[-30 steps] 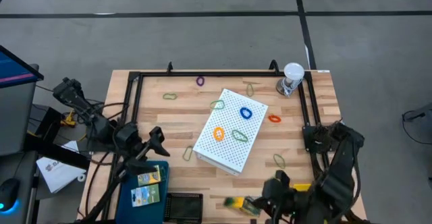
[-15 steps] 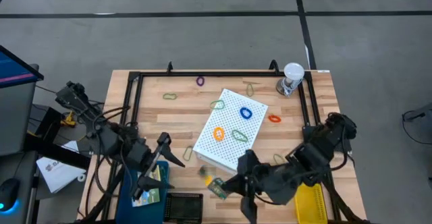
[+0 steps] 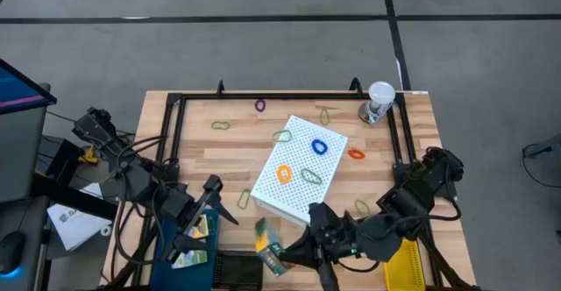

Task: Pick & Place Office Desk Supplies
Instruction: Put the yellow crayon box into the blue bin

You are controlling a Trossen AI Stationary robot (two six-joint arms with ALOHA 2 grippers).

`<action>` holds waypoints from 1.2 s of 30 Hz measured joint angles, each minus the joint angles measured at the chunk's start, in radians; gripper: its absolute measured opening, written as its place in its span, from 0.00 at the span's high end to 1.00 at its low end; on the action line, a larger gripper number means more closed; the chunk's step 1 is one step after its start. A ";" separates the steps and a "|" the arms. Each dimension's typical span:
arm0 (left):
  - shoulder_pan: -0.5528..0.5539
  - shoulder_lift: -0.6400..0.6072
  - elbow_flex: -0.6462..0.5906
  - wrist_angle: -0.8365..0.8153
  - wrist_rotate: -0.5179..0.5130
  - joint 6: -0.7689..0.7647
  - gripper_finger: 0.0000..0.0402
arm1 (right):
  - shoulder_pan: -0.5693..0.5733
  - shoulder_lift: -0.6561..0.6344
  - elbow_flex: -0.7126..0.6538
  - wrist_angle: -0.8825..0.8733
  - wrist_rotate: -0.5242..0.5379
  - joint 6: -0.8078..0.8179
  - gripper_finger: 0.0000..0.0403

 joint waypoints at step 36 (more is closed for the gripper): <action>0.153 0.021 0.001 0.104 0.208 0.077 0.31 | -0.081 0.000 0.000 0.120 -0.107 -0.046 1.00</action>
